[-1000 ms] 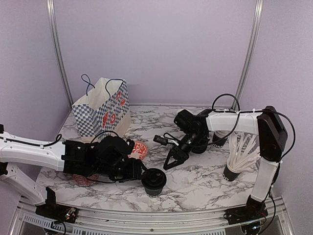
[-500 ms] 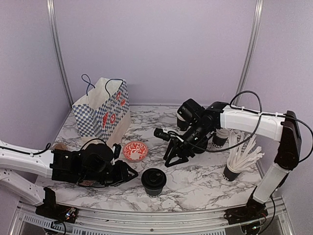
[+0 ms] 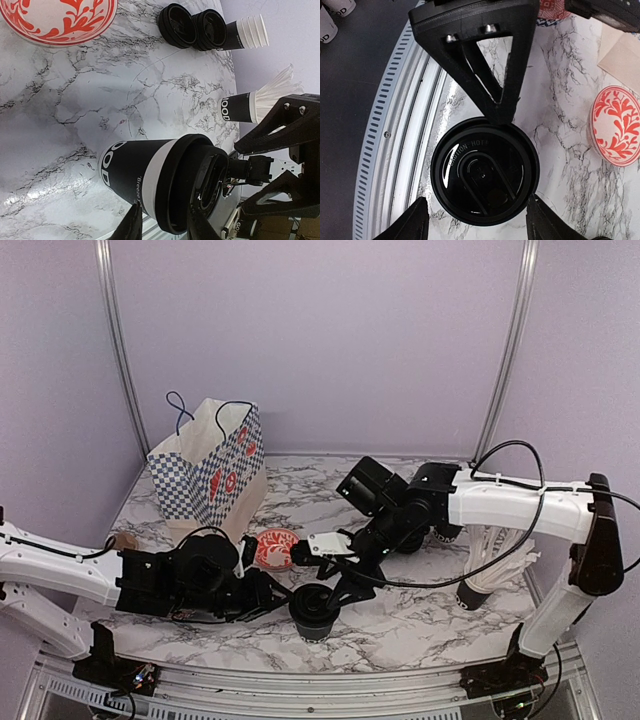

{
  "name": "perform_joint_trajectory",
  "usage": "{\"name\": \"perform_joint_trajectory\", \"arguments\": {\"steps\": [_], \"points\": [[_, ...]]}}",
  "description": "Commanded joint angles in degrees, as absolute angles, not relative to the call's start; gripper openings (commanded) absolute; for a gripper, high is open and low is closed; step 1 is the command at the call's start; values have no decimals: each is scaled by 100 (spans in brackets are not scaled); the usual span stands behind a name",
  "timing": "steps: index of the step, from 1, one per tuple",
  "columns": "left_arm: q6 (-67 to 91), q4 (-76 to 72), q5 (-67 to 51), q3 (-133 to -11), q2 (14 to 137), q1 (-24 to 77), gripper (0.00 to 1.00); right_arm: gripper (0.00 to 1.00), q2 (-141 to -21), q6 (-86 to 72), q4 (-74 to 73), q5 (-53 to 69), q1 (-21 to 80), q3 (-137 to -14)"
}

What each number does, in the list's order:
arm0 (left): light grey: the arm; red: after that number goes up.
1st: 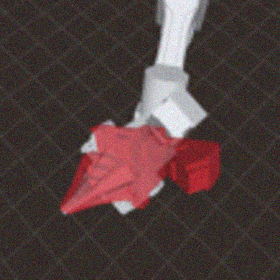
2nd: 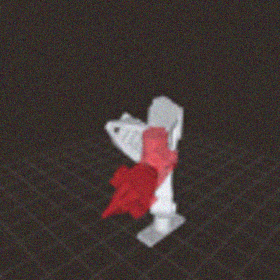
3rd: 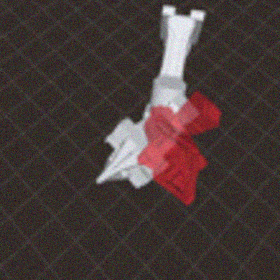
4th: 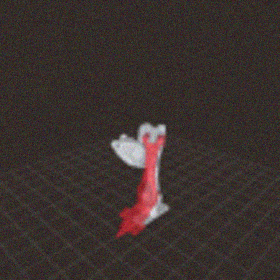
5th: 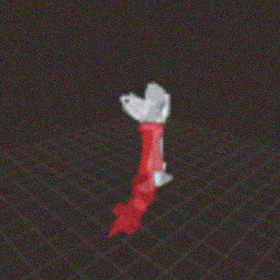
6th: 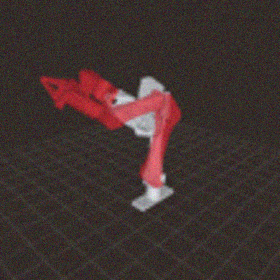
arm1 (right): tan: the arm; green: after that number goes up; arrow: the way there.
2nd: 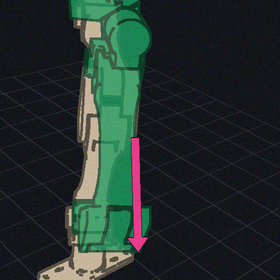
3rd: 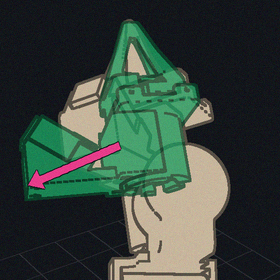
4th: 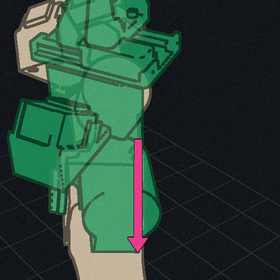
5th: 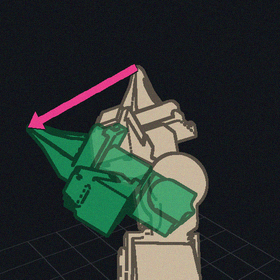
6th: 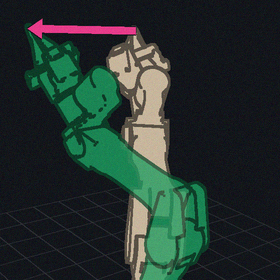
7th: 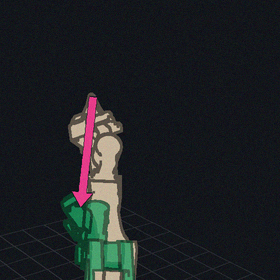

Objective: Pack the takeout coffee

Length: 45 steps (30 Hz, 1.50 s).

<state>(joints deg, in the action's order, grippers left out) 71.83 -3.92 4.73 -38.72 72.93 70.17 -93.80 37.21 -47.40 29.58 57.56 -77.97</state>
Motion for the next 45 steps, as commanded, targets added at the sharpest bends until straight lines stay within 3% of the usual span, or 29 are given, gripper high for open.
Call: {"name": "perform_joint_trajectory", "arguments": {"steps": [1, 15, 27, 45], "points": [[7187, -556, 335, -3894, 7427, 6970, 31, 64, -9469, 3762, -4456, 2503, 5926, -7770], [7216, -835, 91, -3818, 7671, 6904, 28, 67, -9659, 3733, -4318, 2247, 6056, -7603], [7286, -1234, -182, -3659, 7822, 6860, 24, 57, -9686, 3667, -4138, 2319, 6062, -7258], [7330, -1485, -59, -3466, 7614, 6860, 23, 59, -9488, 3535, -4065, 2400, 6028, -7328]]}}
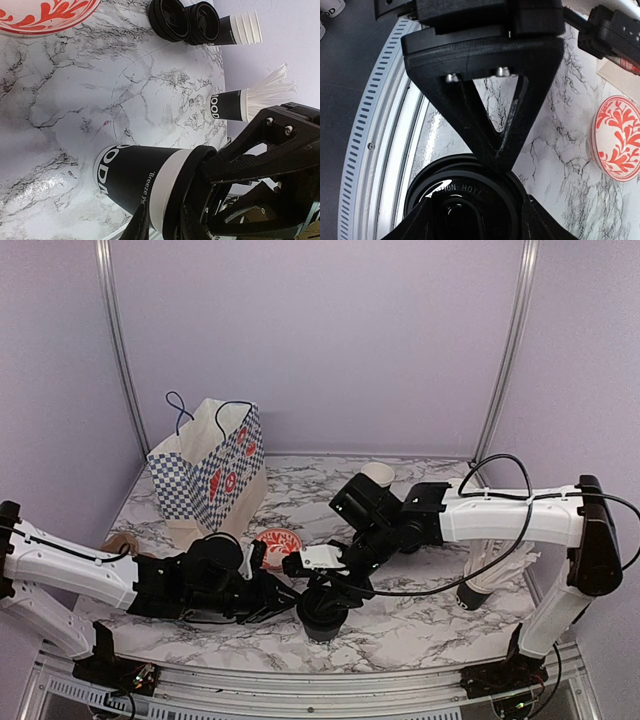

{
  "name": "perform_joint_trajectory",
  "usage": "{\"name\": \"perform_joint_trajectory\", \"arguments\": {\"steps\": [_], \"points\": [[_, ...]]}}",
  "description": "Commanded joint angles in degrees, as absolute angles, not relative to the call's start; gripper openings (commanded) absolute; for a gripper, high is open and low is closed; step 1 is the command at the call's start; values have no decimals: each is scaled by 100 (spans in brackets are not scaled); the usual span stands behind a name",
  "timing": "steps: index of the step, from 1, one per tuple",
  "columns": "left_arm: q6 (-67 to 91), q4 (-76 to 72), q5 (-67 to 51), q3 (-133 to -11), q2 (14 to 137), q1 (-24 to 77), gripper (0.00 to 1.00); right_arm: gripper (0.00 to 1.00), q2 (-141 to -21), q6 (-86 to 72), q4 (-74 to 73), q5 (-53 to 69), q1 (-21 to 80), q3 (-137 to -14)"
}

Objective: Pack the takeout coffee

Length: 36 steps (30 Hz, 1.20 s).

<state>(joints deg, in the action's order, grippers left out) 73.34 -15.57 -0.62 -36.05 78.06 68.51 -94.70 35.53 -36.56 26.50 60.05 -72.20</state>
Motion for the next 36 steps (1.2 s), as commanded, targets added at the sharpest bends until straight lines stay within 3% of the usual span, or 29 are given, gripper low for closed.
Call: {"name": "perform_joint_trajectory", "arguments": {"steps": [1, 12, 19, 25, 36], "points": [[7330, -1478, -36, -3468, 7578, 6868, 23, 59, -9465, 3526, -4091, 2415, 6007, -7377], [7216, -1435, 169, -3605, 7411, 6926, 23, 61, -9168, 3440, -4395, 2677, 5602, -7700], [6632, -278, 604, -4088, 7451, 6923, 42, 63, -8812, 3308, -4482, 2842, 5482, -7396], [6294, 245, 908, -4300, 7401, 6917, 48, 65, -8661, 3177, -4281, 2607, 5403, -6755], [6212, 426, 1018, -4297, 7393, 6917, 50, 68, -9279, 2925, -4009, 2439, 5332, -7115]]}}
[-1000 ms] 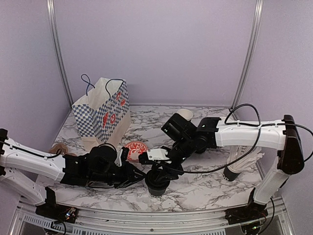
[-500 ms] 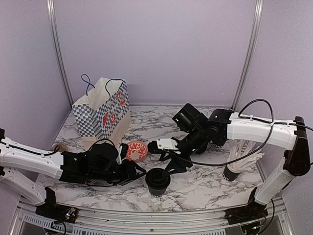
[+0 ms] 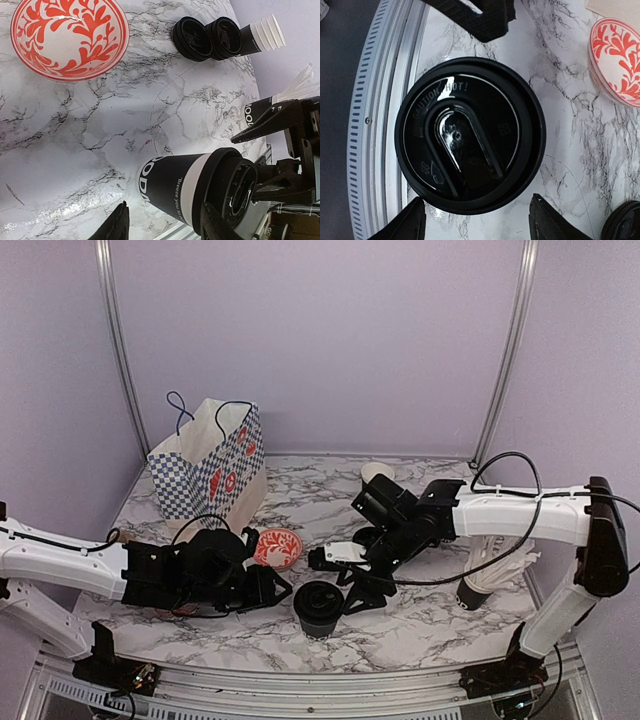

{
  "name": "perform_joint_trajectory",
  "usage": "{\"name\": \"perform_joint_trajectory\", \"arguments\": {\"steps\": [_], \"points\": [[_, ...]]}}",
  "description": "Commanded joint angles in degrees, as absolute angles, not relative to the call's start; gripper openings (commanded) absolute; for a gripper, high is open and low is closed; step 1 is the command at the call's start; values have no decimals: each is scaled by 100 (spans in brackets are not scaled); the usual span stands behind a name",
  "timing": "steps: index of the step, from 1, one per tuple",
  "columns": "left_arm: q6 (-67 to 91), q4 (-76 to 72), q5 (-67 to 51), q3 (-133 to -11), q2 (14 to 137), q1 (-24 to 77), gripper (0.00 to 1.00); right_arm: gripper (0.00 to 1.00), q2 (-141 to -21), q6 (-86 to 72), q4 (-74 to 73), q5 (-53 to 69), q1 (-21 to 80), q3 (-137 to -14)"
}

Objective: Pack the takeout coffee

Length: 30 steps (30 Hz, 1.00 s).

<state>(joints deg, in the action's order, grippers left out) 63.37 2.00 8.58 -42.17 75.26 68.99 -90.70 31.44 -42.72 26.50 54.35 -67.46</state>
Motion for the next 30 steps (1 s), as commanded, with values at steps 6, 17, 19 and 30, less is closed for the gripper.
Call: {"name": "perform_joint_trajectory", "arguments": {"steps": [6, 17, 19, 30], "points": [[6253, 397, 898, -4293, 7382, 6917, 50, 65, -9545, 2852, -3918, 2189, 5010, -7419], [6964, -141, 1032, -3980, 7214, 6930, 40, 63, -9168, 3226, -4102, 2784, 4807, -7358], [6852, -296, 1078, -3875, 7092, 6966, 37, 63, -9017, 3671, -4269, 2992, 4845, -7405], [5177, -928, 1416, -2996, 6867, 6898, 2, 70, -9752, 4175, -4299, 2402, 5537, -8106]]}}
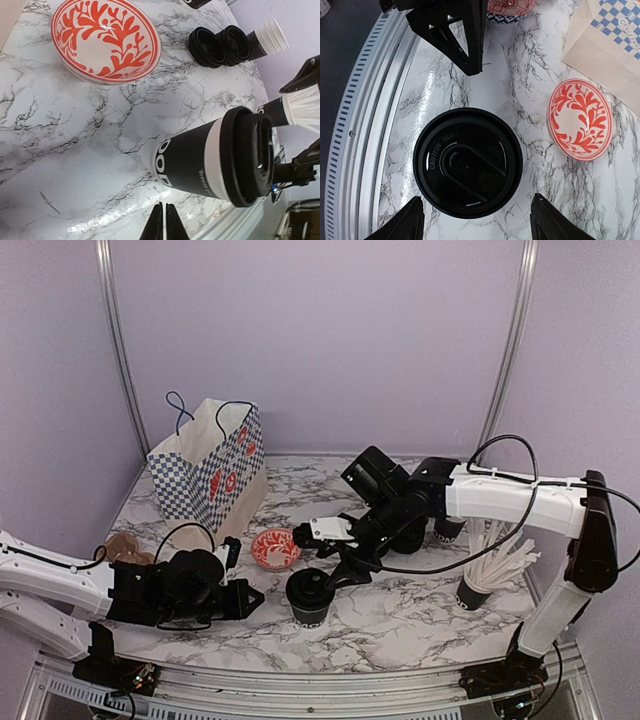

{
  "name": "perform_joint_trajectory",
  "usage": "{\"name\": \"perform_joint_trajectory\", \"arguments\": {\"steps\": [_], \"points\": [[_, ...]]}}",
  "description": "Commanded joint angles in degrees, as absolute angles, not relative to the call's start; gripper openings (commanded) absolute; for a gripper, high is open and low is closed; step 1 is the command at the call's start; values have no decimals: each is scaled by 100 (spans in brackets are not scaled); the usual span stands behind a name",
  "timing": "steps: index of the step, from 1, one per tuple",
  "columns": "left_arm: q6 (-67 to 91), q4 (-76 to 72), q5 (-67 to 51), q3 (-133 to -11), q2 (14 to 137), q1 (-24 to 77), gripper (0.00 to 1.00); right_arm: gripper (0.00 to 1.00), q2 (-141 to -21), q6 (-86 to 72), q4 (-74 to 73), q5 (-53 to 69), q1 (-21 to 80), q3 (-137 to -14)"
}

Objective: Pack the takeout coffee

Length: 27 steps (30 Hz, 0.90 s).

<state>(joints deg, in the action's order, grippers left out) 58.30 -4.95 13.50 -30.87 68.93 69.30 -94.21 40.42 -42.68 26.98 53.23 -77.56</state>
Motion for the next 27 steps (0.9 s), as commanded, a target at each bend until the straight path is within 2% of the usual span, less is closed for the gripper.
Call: {"name": "perform_joint_trajectory", "arguments": {"steps": [1, 18, 27], "points": [[5124, -1039, 1389, -2983, 6900, 6894, 2, 70, -9844, 4175, -4321, 2325, 5578, -8191], [4649, -2413, 803, -3183, 7789, 6776, 0, 68, -10419, 4144, -4498, 2146, 5802, -8429], [4617, -2776, 616, -3181, 8083, 6768, 0, 56, -10711, 4257, -4658, 2387, 5801, -8479]]}}
